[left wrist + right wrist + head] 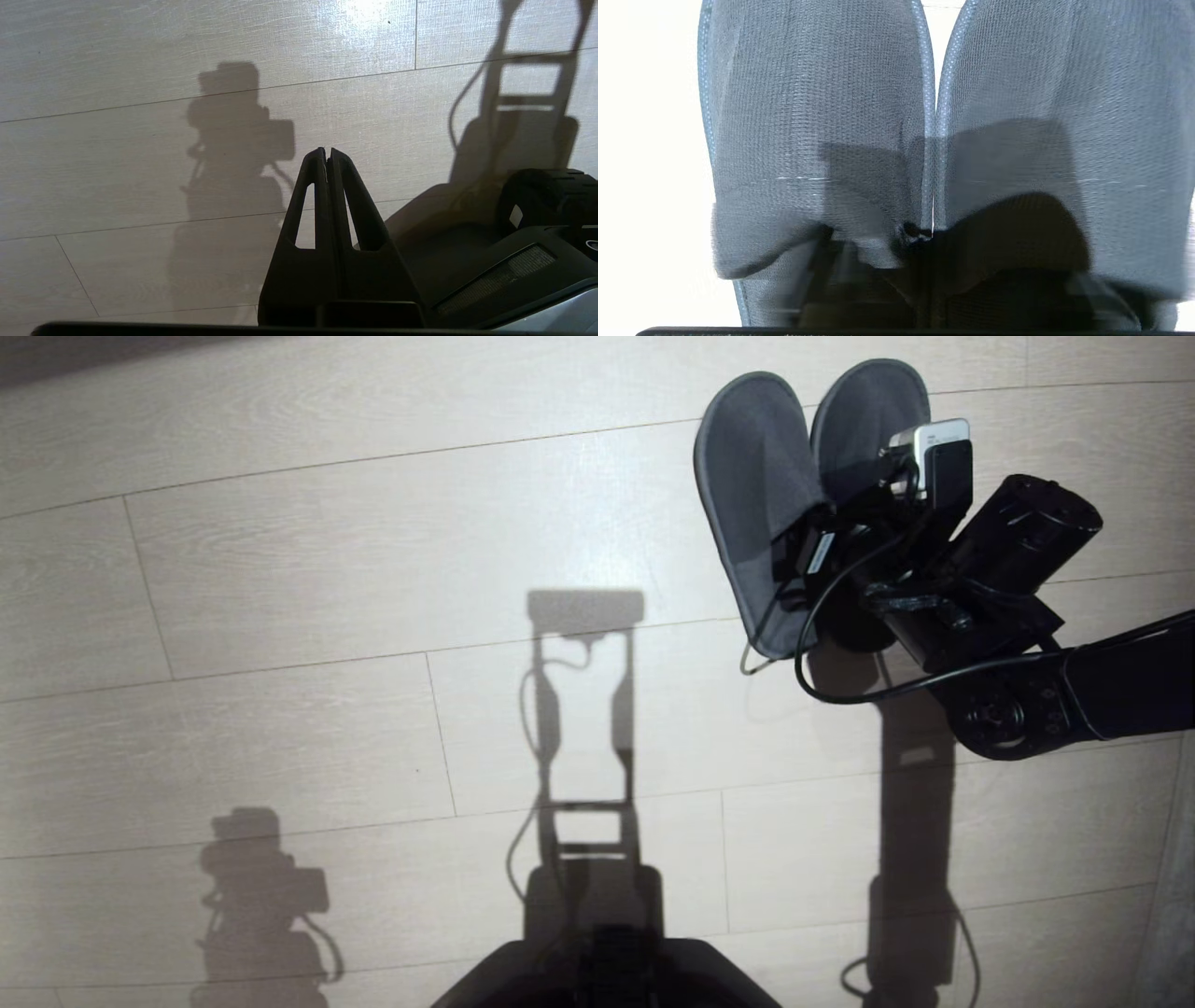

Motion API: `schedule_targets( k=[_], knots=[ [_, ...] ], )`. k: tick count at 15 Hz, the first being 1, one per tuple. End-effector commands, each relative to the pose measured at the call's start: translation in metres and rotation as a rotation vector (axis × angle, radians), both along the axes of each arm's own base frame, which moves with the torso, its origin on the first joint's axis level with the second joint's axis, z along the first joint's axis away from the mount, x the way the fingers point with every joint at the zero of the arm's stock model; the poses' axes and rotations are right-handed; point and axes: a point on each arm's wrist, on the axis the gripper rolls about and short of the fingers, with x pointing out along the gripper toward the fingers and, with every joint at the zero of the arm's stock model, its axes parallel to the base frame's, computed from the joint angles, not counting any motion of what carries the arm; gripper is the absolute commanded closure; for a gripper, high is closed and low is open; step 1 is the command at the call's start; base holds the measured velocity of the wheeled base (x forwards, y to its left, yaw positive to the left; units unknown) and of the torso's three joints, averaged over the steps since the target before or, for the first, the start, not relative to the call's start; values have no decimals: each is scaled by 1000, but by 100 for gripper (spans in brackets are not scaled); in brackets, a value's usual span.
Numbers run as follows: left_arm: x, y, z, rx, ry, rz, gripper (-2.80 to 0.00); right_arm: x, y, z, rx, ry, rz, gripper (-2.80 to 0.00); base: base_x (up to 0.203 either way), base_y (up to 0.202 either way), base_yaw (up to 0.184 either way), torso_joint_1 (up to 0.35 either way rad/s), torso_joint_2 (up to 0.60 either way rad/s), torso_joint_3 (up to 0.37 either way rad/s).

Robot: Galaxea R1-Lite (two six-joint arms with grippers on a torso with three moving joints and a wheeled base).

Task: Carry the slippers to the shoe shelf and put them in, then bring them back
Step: Pick up the slippers on the floor, then place the slippers into the shoe cabinet

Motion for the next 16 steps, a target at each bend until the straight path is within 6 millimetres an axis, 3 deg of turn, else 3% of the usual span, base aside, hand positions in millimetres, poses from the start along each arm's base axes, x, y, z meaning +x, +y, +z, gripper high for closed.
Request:
schedule_targets(
  k=[1,3,6,10,13,16],
  knots=[
    [0,0,0,0,-1,1,0,0,-1,1,-9,-10,17,0,0,0,0,0,0,0],
    [0,0,0,0,1,1,0,-8,-3,12,-5,-27,17,0,0,0,0,0,0,0],
    [0,0,0,0,-1,1,0,-49,-14,54,-1,-50,16,0,0,0,0,0,0,0],
    [0,0,0,0,-1,-1,0,-133,-36,102,-4,-43,20,0,0,0,0,0,0,0],
    [0,0,0,1,1,-1,0,-205,-59,112,-11,-22,3,0,0,0,0,0,0,0],
    [0,0,0,0,0,-1,0,-263,-81,101,-22,20,-55,0,0,0,0,0,0,0]
  ],
)
